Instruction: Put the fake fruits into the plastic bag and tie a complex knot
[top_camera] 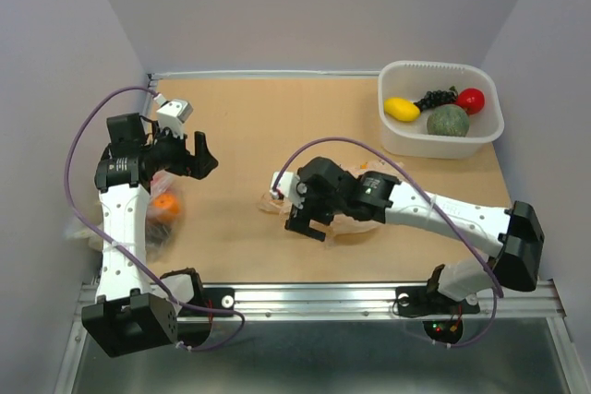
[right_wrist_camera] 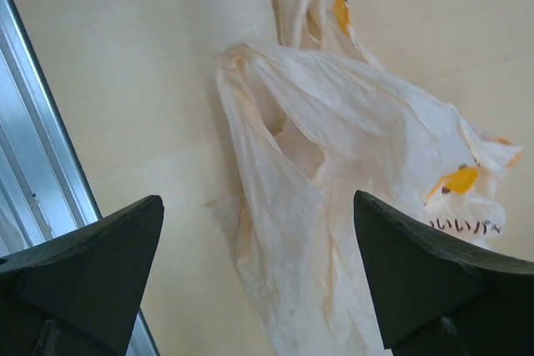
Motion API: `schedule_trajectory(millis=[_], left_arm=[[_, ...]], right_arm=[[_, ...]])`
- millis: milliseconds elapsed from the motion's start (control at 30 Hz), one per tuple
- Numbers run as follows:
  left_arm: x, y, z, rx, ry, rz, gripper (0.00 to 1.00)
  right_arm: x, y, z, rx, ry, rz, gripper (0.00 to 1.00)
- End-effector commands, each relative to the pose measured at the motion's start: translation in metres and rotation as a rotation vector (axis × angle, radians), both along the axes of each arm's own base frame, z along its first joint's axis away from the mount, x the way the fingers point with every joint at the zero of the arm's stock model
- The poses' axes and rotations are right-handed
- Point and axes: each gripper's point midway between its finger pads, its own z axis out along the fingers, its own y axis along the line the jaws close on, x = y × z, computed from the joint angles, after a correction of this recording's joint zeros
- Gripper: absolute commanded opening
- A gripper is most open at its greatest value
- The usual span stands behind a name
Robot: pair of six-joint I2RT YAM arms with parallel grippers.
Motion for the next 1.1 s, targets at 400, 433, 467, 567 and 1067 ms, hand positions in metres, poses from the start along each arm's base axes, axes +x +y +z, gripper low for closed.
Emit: schedule_trajectory(millis=[400, 433, 467, 567, 1067], left_arm=[[0.012, -0.007, -0.062, 0.022, 0.1, -0.14, 0.99], [0.016, -0.011, -0.065, -0.001, 0.098, -0.149, 0.99], [0.015, -0.019, -0.077, -0.02, 0.131, -0.168, 0.99], [0.019, -0.04, -0.09, -0.091, 0.166, -0.182, 0.99], [0.019, -0.117, -0.193, -0.2, 0.585, -0.228, 0.99]], right_arm=[[0.037, 0.018, -0.056, -0.203, -0.381, -0.089, 0.2], [0.038, 0.025, -0.044, -0.162, -0.383, -0.103, 0.06], [0.038, 0.027, -0.031, -0.126, -0.388, -0.106, 0.0], [0.037, 0.036, -0.006, -0.051, -0.398, -0.089, 0.01], [0.039, 0.031, 0.024, 0.031, -0.43, -0.138, 0.0]])
